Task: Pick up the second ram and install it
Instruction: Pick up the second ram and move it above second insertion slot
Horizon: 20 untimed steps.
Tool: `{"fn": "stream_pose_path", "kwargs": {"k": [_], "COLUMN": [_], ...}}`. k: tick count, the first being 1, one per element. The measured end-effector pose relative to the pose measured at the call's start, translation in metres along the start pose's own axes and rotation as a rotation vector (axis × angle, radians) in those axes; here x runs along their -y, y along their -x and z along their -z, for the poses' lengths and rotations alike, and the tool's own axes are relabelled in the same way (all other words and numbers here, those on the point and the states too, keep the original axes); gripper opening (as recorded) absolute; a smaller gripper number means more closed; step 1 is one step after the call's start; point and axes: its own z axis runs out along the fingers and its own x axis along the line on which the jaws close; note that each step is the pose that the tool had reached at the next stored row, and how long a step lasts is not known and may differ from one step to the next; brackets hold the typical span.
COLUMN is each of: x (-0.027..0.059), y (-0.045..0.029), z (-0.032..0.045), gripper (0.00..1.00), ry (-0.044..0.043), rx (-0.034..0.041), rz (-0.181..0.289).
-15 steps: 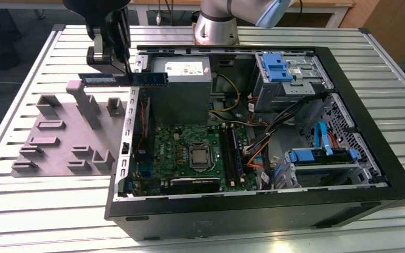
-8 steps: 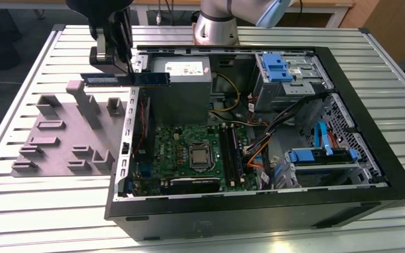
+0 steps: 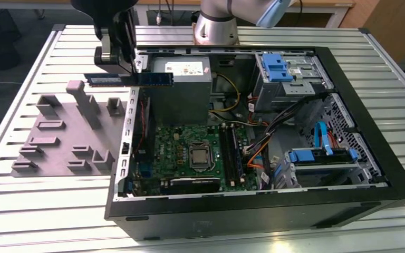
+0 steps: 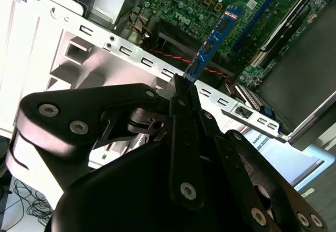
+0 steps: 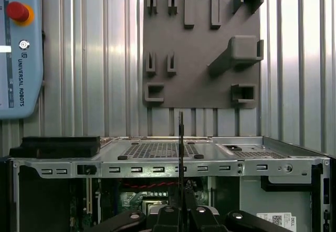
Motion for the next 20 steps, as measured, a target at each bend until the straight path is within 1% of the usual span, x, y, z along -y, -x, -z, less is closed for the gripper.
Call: {"fn": "stream_pose_path", "kwargs": {"k": [20], "x": [0.01], "y": [0.0003], "z": [-0.0004], "gripper": [0.14], "ry": [0.0], "rx": [0.0], "rz": [0.0]}}
